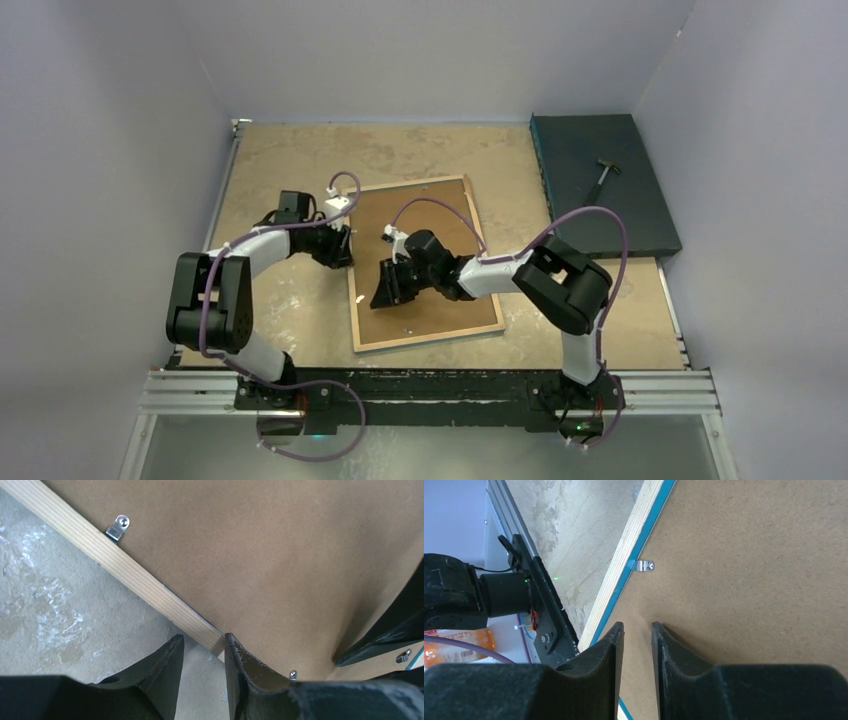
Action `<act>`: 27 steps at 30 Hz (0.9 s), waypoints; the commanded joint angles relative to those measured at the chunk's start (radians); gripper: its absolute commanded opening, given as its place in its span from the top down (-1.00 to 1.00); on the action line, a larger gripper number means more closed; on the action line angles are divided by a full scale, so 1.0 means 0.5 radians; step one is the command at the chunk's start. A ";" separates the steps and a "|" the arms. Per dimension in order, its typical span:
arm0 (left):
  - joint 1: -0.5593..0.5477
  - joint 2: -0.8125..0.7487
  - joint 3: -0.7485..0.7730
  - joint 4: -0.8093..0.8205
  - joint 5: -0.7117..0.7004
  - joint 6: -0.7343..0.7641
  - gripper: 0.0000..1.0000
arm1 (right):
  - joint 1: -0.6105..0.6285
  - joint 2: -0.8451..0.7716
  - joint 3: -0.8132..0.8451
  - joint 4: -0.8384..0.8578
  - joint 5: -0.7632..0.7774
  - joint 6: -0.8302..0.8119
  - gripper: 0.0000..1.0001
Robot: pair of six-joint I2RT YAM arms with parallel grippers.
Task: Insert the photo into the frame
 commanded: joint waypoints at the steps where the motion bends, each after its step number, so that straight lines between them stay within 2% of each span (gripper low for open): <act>1: -0.031 0.090 0.020 0.049 -0.099 0.074 0.38 | 0.044 0.057 0.081 0.071 -0.039 0.046 0.41; 19: -0.035 0.062 0.039 -0.008 -0.188 0.136 0.65 | 0.128 0.202 0.247 0.057 0.228 0.079 0.57; 27: -0.035 0.072 0.010 0.004 -0.250 0.193 0.77 | 0.130 0.237 0.265 0.103 0.300 0.112 0.55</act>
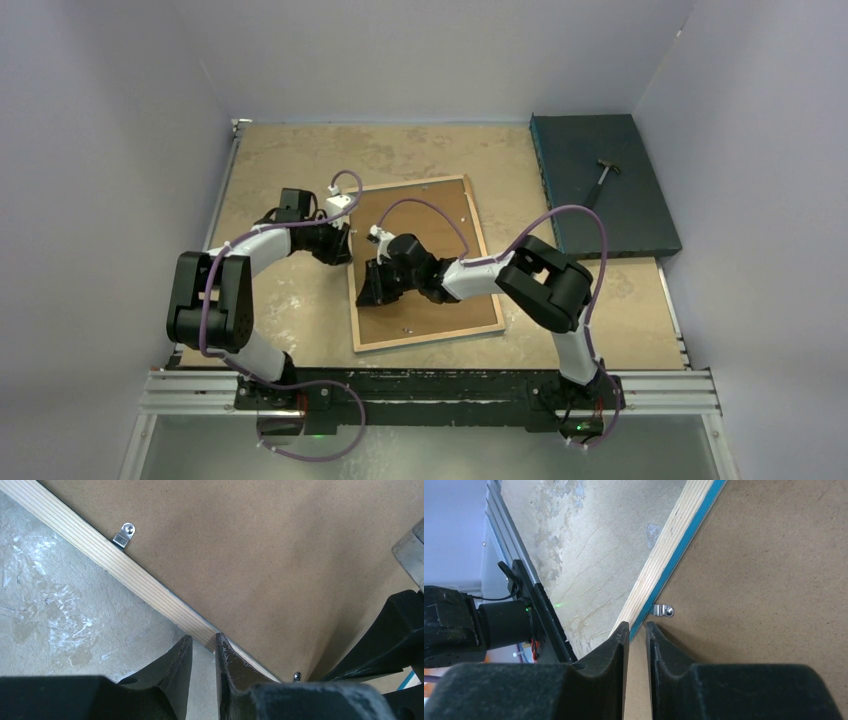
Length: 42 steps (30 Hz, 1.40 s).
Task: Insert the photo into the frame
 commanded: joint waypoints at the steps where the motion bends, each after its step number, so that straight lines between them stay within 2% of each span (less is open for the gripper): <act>1: -0.017 0.055 -0.037 0.028 -0.221 0.159 0.78 | 0.011 0.033 0.056 0.053 0.118 0.026 0.52; 8: -0.018 0.105 -0.047 0.062 -0.243 0.191 0.83 | 0.025 0.024 0.045 0.104 0.178 0.067 0.39; 20: -0.020 0.212 -0.069 0.137 -0.245 0.257 0.87 | 0.116 -0.012 0.013 0.094 0.423 0.150 0.39; 25: -0.020 0.198 -0.038 0.084 -0.240 0.267 0.90 | 0.103 -0.112 0.002 0.073 0.366 0.136 0.38; 30: 0.031 0.076 0.133 -0.085 -0.240 0.298 0.92 | -0.101 -0.350 -0.011 0.036 0.297 0.096 0.30; 33: 0.114 0.085 0.285 -0.147 -0.155 0.219 0.92 | -0.251 -0.368 0.029 0.025 0.266 0.065 0.21; 42: 0.130 0.347 0.456 -0.021 0.044 -0.055 0.75 | -0.495 0.047 0.457 -0.013 0.149 -0.042 0.06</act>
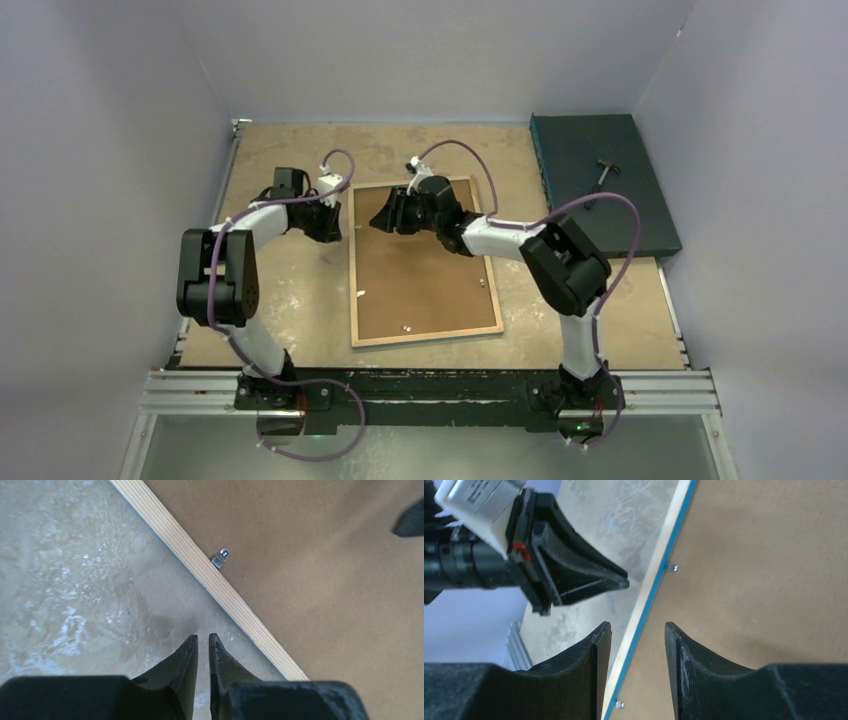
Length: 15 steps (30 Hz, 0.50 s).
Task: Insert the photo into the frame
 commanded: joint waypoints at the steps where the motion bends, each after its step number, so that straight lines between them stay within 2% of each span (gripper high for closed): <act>1: 0.001 0.106 0.058 0.092 0.149 -0.166 0.72 | -0.014 0.194 0.215 -0.025 -0.098 -0.076 0.06; 6: -0.003 0.203 0.109 0.103 0.219 -0.211 0.67 | -0.016 0.406 0.436 0.000 -0.096 -0.075 0.06; 15: -0.002 0.196 0.071 0.117 0.254 -0.219 0.68 | 0.027 0.638 0.589 0.068 -0.170 0.053 0.07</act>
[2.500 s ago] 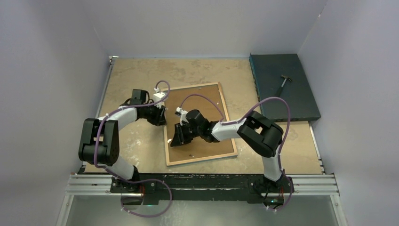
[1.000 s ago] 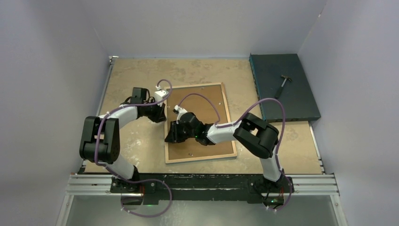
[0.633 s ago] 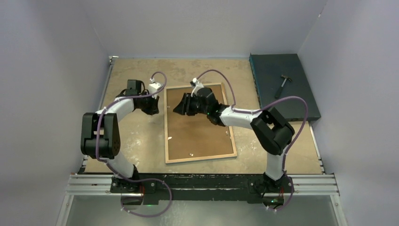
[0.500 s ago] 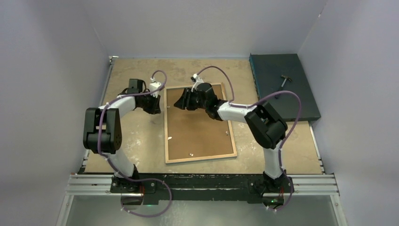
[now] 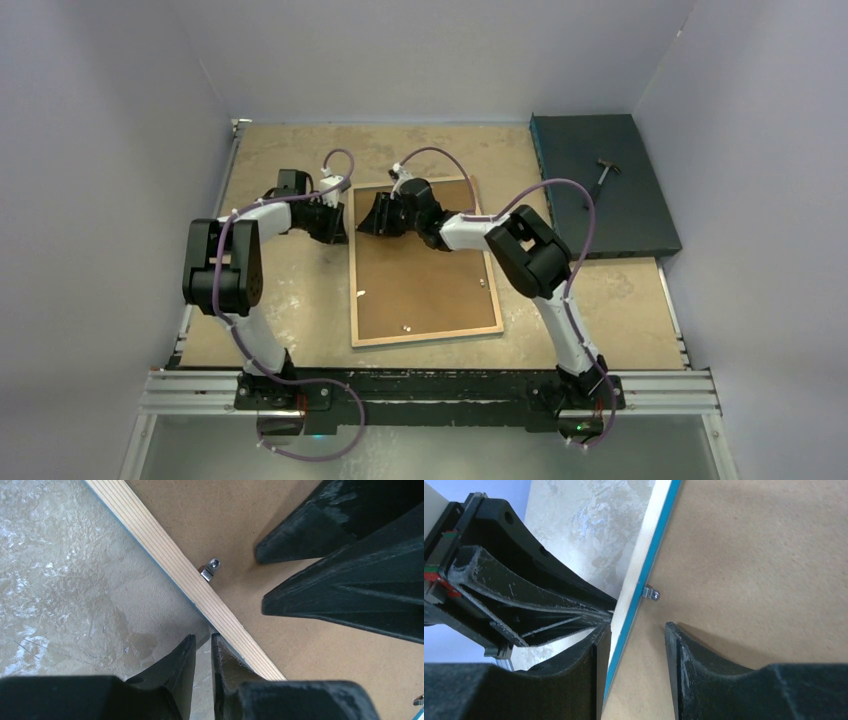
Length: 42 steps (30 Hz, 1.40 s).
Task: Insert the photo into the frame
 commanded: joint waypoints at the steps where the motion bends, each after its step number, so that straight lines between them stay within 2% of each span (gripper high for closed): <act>1: -0.002 -0.009 0.020 0.056 0.096 -0.040 0.68 | 0.042 0.075 0.157 0.071 -0.068 0.047 0.07; 9: -0.004 -0.037 -0.013 0.056 0.070 -0.023 0.68 | 0.067 0.184 0.318 0.028 -0.103 0.085 0.07; 16: -0.004 -0.053 -0.017 0.041 0.056 -0.020 0.69 | 0.070 0.161 0.322 -0.008 -0.169 0.116 0.08; 20: 0.019 -0.120 0.015 -0.059 0.039 0.040 0.68 | 0.059 -0.072 0.154 -0.037 -0.215 -0.006 0.04; 23: 0.025 -0.196 0.003 -0.153 0.024 0.134 0.64 | 0.034 -0.303 -0.098 -0.048 -0.352 -0.139 0.06; 27: 0.012 -0.313 -0.044 -0.260 0.045 0.206 0.49 | 0.024 -0.601 -0.432 -0.307 -0.432 -0.431 0.08; 32: -0.070 -0.412 -0.157 -0.256 0.040 0.237 0.32 | 0.027 -0.948 -0.886 -0.557 -0.527 -0.634 0.07; 37: -0.161 -0.353 -0.206 -0.180 -0.039 0.232 0.37 | 0.033 -1.127 -1.114 -0.697 -0.617 -0.707 0.07; 42: -0.173 -0.278 -0.232 -0.140 -0.056 0.235 0.44 | 0.097 -1.088 -1.137 -0.711 -0.697 -0.752 0.07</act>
